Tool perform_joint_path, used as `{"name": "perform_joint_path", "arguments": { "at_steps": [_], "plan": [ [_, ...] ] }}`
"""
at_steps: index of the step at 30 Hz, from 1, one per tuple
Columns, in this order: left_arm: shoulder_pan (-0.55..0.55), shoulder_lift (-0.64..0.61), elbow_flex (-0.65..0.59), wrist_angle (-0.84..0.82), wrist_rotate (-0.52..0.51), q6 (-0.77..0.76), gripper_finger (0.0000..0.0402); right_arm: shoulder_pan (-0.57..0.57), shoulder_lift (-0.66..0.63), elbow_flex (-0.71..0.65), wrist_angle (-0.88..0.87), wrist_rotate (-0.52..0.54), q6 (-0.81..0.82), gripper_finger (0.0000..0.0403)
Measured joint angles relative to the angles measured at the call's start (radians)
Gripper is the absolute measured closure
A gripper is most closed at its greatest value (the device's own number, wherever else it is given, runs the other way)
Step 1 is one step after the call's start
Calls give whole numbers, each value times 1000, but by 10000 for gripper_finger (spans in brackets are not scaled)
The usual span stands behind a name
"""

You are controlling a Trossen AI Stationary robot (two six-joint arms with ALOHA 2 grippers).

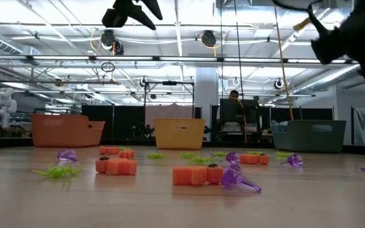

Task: Sort Halloween decoration
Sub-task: Put the green spider toy into the orange bin

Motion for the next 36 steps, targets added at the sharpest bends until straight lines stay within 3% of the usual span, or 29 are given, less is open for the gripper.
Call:
{"name": "perform_joint_path", "arguments": {
  "at_steps": [6, 17, 28, 36],
  "plan": [
    [-84, 0, 0, 1, -7, -55, 289, 51, 63, -68, 65, 0, 45, 184],
    [-169, 18, 0, 37, -50, -126, 289, 133, 194, -75, 230, 4, 126, 195],
    [-174, 41, 0, 60, -79, -126, 289, 160, 343, -75, 324, 50, 74, 195],
    [-174, 39, 0, 89, -83, -151, 288, 159, 360, -72, 339, 33, 61, 196]
  ]
}}
